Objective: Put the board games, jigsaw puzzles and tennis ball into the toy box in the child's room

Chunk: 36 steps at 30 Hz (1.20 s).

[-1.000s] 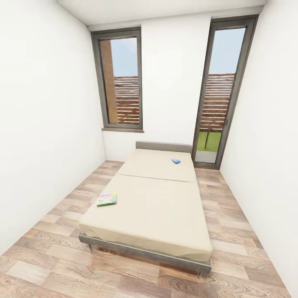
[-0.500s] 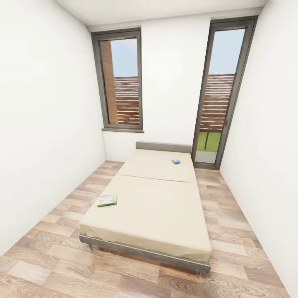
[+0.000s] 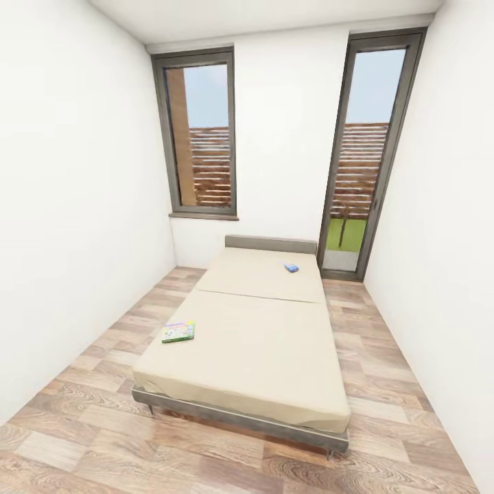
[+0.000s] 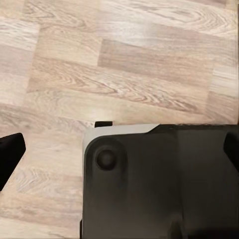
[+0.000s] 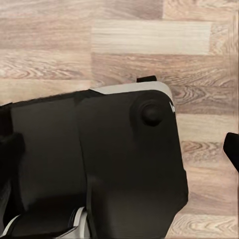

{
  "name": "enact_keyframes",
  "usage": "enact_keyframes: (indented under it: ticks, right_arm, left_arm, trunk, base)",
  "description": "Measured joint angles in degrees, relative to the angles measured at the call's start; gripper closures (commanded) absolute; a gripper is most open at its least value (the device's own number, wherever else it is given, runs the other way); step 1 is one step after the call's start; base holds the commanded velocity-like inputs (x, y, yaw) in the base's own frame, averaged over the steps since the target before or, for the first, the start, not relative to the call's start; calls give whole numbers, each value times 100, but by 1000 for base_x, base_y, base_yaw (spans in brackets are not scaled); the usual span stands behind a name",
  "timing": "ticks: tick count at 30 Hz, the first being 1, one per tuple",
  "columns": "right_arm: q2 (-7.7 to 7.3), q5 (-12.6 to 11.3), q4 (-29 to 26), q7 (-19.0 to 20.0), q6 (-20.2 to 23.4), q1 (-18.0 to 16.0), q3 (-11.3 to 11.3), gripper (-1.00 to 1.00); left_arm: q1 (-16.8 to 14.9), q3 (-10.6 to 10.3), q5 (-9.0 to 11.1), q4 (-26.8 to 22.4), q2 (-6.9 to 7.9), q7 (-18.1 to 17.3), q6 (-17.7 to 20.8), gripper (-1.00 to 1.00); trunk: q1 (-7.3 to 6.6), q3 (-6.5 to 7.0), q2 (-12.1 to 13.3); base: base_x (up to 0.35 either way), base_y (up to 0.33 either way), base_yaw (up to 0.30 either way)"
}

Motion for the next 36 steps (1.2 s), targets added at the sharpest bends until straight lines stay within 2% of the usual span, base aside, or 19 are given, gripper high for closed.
enact_keyframes:
  ticks: [6,18,22,30,36]
  right_arm:
    - [-10,-25,-237,-216,129,-242,-10,-100]
    - [-11,-63,-270,-465,641,-840,-18,-100]
    - [-11,-62,-268,-577,795,-1026,-26,-100]
    - [2,-66,-268,-702,895,-1147,-22,-100]
    - [-1,-55,-229,-709,873,-1153,-3,-100]
  left_arm:
    - [-19,0,-1,-84,5,4,2,-100]
    - [-44,0,-2,-305,7,8,0,-100]
    - [-177,0,-10,-367,36,8,0,-100]
    - [-816,1,-2,-408,158,8,19,-100]
    - [-987,-19,-27,-364,131,8,24,-100]
  trunk:
    - [0,0,0]
    - [0,0,0]
    - [0,0,0]
    - [0,3,2]
    - [0,2,1]
  base:
    - [0,0,0]
    - [0,0,0]
    - [0,0,0]
    - [0,0,0]
    - [0,0,0]
